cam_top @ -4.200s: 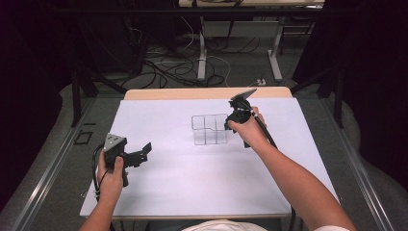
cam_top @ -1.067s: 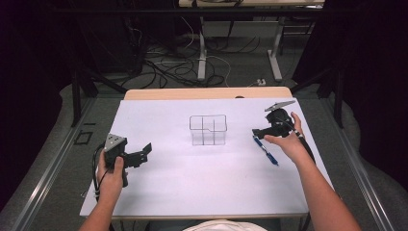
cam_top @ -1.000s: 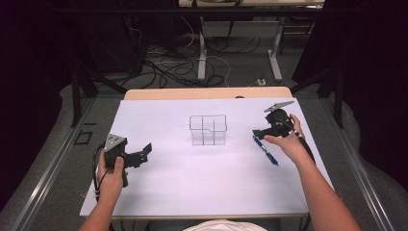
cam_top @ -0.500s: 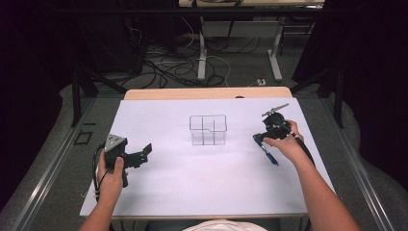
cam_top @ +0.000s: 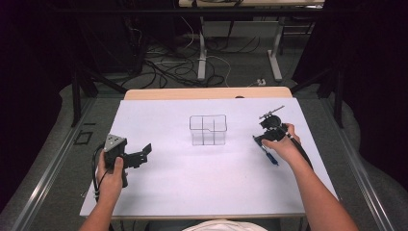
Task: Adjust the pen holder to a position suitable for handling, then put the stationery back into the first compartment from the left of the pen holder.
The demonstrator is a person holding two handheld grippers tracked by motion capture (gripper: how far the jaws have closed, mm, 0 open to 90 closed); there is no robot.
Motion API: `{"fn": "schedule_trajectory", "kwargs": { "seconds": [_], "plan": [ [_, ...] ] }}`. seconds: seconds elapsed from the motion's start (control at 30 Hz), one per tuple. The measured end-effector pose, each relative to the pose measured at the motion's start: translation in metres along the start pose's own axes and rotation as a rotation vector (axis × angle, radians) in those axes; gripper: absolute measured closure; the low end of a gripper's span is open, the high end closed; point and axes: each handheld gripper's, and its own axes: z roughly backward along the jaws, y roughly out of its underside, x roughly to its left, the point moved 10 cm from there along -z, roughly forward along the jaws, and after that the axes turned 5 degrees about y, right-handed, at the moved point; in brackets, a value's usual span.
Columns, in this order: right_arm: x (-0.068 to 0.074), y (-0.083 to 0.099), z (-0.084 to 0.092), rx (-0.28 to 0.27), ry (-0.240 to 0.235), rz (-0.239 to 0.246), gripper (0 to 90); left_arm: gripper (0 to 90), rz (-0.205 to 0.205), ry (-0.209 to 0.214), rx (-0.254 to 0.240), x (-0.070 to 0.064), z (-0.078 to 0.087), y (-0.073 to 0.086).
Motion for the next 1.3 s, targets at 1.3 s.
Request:
{"fn": "schedule_trajectory", "kwargs": {
  "seconds": [1.3],
  "plan": [
    [0.004, 0.021, -0.02, 0.128, -0.062, -0.112, 73.6, 0.2, 0.0, -0.004, 0.003, 0.0, 0.001, 0.001]
  ]
}}
